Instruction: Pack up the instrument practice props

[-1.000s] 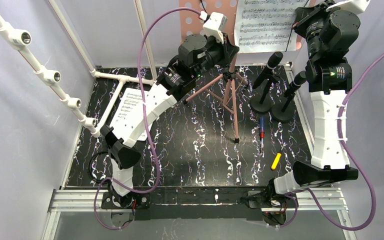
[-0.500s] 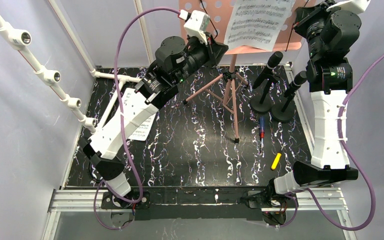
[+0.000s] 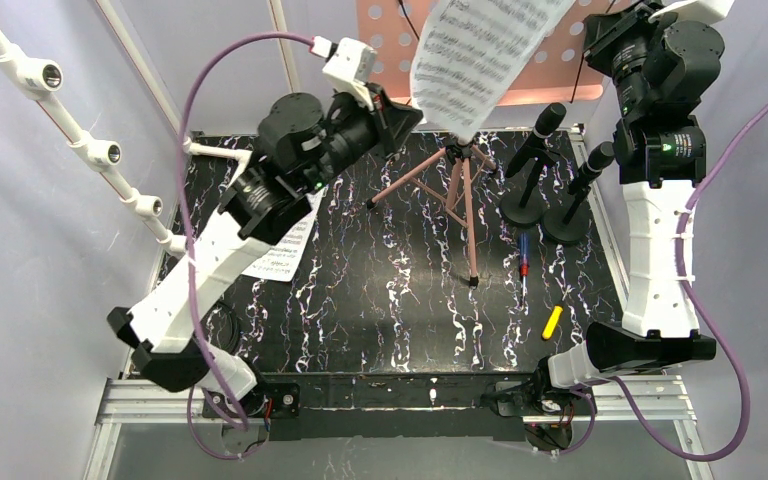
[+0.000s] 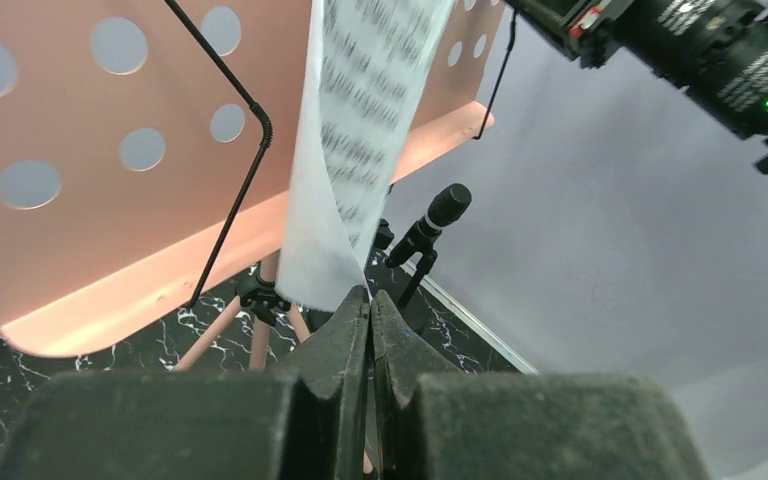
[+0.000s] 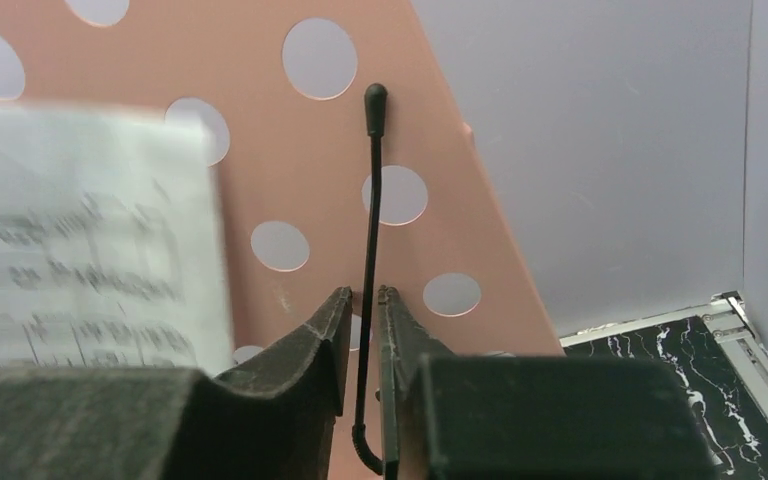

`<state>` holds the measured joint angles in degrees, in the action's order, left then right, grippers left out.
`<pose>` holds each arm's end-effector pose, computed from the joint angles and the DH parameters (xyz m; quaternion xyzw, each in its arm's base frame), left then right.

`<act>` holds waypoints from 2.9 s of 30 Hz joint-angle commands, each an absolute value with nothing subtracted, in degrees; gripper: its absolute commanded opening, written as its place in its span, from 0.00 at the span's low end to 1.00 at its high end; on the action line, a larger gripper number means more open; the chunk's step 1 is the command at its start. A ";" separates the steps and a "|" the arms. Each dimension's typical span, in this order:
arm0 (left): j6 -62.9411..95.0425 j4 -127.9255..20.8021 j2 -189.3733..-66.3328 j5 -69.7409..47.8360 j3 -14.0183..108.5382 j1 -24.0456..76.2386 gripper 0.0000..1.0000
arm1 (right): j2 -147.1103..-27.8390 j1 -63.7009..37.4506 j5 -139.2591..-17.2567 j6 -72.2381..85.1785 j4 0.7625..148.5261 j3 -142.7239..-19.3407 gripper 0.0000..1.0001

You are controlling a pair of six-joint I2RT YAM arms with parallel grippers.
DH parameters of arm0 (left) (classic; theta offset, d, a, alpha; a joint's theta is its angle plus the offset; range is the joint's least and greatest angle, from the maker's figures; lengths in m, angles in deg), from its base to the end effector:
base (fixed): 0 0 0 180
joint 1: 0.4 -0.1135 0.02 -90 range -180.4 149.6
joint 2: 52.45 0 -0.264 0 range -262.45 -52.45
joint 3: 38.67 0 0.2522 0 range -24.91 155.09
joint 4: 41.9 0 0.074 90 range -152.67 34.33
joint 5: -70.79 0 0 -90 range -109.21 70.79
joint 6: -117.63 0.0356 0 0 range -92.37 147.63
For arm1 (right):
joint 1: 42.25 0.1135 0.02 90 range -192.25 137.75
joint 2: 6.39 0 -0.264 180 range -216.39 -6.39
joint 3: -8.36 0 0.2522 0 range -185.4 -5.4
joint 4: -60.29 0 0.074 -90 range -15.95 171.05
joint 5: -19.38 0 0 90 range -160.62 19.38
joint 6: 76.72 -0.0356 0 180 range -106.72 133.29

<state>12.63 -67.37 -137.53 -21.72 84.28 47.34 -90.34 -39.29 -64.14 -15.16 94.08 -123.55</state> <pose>0.2052 -0.2235 0.5549 0.1602 0.6059 -0.3939 0.6724 0.2670 0.0098 0.5901 0.1788 0.5886 0.1797 0.7677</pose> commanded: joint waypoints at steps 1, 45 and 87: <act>13.12 -70.21 -129.98 -21.70 82.71 47.14 0.00 | -89.22 -39.51 -66.93 -13.19 92.82 -122.55 0.28; 11.73 -108.04 -121.96 -23.91 67.99 46.00 0.00 | -50.20 -30.28 -61.60 6.72 69.69 -74.85 0.99; 12.47 -97.24 -132.66 -7.50 52.44 8.41 0.00 | -37.79 -14.74 -48.28 17.86 68.95 -59.38 0.99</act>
